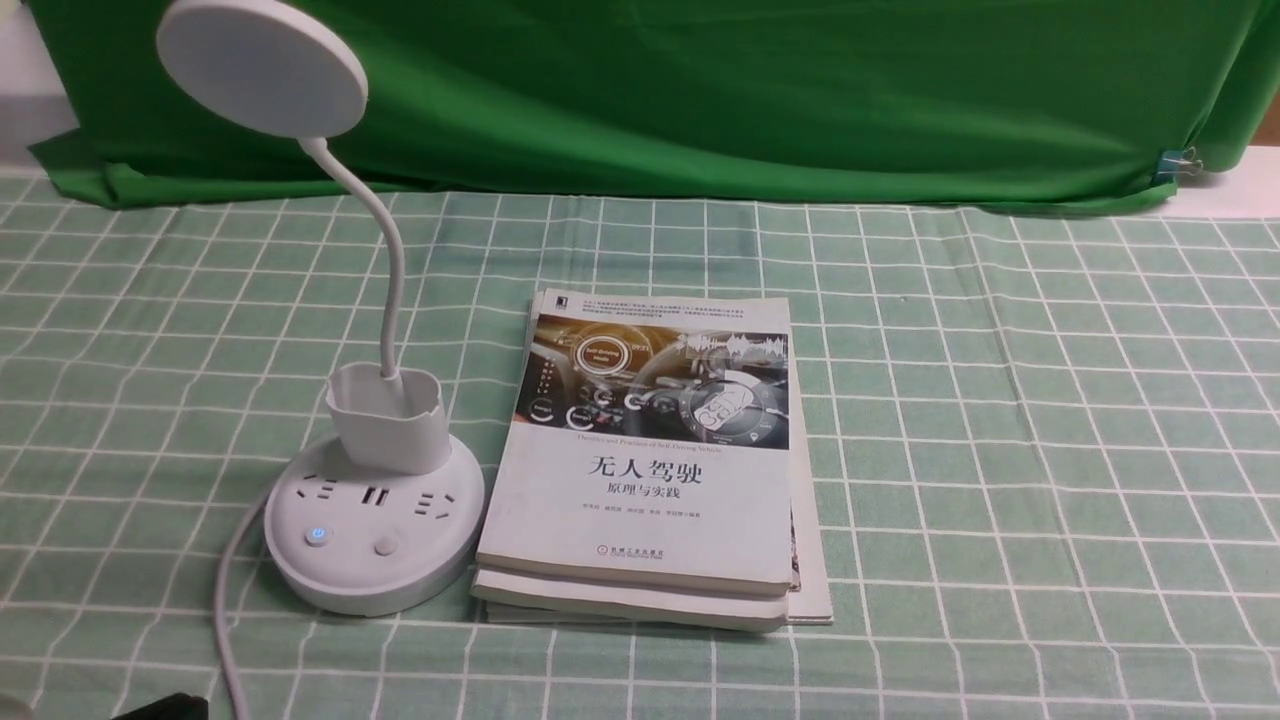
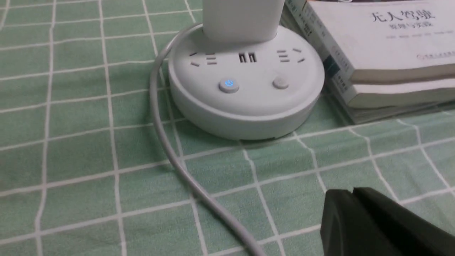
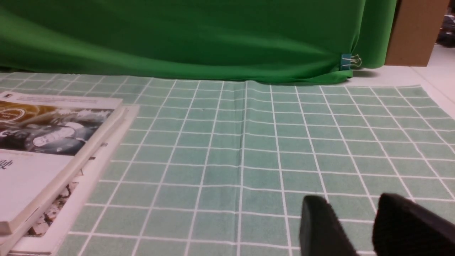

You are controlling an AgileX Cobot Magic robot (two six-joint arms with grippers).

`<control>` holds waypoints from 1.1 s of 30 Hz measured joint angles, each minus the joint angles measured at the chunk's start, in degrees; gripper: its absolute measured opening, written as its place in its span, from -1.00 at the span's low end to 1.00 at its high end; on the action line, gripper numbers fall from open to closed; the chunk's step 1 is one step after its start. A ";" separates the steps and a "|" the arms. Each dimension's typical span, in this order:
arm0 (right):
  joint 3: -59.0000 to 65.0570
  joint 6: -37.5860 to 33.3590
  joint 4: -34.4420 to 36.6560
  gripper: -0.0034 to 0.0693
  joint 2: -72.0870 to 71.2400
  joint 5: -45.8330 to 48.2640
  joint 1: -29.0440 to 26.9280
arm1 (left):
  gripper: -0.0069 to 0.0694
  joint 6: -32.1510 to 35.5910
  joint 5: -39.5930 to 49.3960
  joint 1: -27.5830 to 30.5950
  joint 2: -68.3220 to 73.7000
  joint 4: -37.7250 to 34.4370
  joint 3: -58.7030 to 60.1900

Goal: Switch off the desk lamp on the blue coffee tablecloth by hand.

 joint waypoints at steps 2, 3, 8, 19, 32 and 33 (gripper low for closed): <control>0.00 0.00 0.00 -0.24 0.00 0.00 0.00 | -0.76 0.00 0.00 2.39 -2.57 0.07 0.00; 0.00 0.00 0.00 -0.24 0.00 0.00 0.00 | -0.76 0.00 0.00 3.87 -4.24 -0.10 0.02; 0.00 0.00 0.00 -0.24 0.00 0.00 0.00 | -0.76 0.00 -0.16 14.43 -12.49 -3.69 2.78; 0.00 0.00 0.00 -0.24 0.00 0.00 0.00 | -0.76 0.00 0.07 19.90 -15.05 -7.76 3.50; 0.00 0.00 0.00 -0.24 0.00 0.00 0.00 | -0.76 0.00 0.07 19.90 -15.05 -7.92 3.50; 0.00 0.00 0.00 -0.24 0.00 0.00 0.00 | -0.76 0.00 0.07 19.90 -15.05 -7.92 3.50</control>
